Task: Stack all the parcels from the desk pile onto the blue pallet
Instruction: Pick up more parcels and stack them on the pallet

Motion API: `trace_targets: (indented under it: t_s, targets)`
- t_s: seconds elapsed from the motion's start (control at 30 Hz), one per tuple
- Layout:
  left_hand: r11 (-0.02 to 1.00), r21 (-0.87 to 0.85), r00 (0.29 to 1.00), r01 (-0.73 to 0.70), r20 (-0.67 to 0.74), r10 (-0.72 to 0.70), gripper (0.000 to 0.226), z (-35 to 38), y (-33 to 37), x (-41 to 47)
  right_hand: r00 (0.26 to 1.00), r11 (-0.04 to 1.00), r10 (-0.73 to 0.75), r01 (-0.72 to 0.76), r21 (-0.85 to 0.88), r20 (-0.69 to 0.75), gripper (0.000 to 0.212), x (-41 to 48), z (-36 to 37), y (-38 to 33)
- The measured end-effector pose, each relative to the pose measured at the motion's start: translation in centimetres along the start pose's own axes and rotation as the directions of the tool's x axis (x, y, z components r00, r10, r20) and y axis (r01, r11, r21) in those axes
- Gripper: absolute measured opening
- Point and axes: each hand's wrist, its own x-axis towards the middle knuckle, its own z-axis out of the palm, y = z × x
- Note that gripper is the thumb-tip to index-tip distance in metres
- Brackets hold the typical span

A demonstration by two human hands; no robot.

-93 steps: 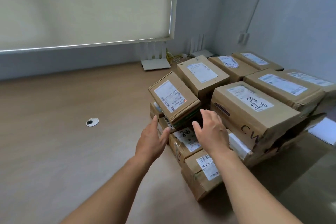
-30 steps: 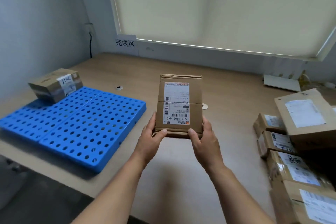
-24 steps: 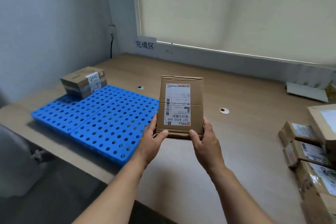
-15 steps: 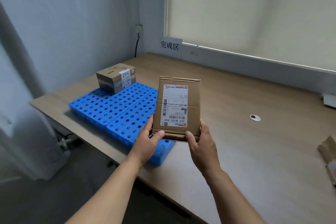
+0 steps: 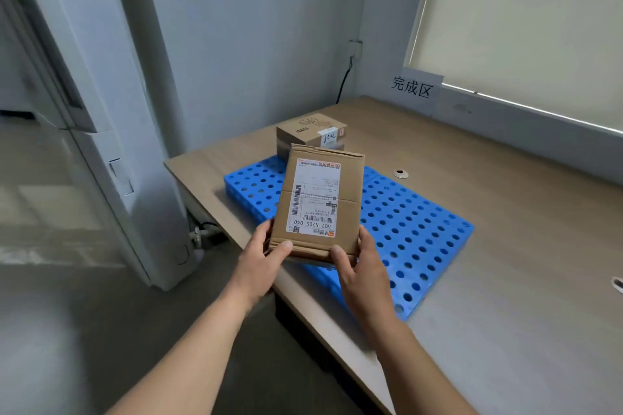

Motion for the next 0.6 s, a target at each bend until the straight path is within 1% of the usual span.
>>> trace_targets:
  t_s: [0.13,0.23,0.43,0.6]
  targets:
    - [0.999,0.028,1.000,0.022,-0.006,-0.022,0.042,-2.5,-0.6,4.0,1.000,0.999,0.004,-0.005,0.033,0.027,0.055,3.4,3.7,-0.8]
    - [0.997,0.061,0.999,0.038,0.002,-0.038,0.041,-3.8,-0.8,7.1,0.998,0.998,0.038,-0.040,0.053,0.041,0.058,5.8,6.2,-1.1]
    - [0.990,0.123,0.997,0.075,0.006,-0.077,0.044,-6.4,-1.3,12.6,0.995,0.996,0.070,-0.073,0.044,0.065,0.063,10.4,10.4,-2.1]
    - [0.987,0.134,0.996,0.087,0.009,-0.089,0.045,-7.8,-2.5,16.3,0.994,0.997,0.075,-0.078,0.026,0.084,0.063,13.0,12.9,-2.5]
